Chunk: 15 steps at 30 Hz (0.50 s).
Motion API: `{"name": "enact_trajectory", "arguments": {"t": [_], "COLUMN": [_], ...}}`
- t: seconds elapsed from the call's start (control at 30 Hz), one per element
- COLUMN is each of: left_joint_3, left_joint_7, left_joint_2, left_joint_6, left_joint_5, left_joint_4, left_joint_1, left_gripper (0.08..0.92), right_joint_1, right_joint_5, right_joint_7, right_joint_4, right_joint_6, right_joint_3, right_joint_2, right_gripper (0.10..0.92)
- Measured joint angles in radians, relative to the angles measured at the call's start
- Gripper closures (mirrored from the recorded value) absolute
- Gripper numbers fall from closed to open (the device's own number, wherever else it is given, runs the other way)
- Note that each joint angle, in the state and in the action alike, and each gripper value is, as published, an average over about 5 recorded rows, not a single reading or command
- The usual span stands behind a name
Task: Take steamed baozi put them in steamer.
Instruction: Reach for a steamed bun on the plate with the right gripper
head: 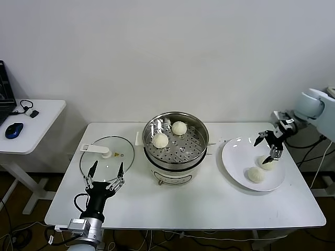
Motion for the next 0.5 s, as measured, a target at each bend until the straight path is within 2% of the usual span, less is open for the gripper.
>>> {"name": "enact_trajectory", "arguments": {"t": [0.5], "left_joint_3": [-0.001], "left_joint_7": [0.000], "left_joint_2": [0.000], "left_joint_6": [-0.001], "left_joint_5": [-0.003], "left_joint_4": [0.012], "left_joint_1": [-0.001], "left_gripper": [0.177], "right_joint_1": [-0.214], "right_joint_5": [-0.115], "right_joint_7": [0.016], "right_joint_4": [-0.118], "right_joint_6": [0.017], "right_joint_3": [0.154], "right_joint_2": [0.054], "right_gripper": [0.203]}}
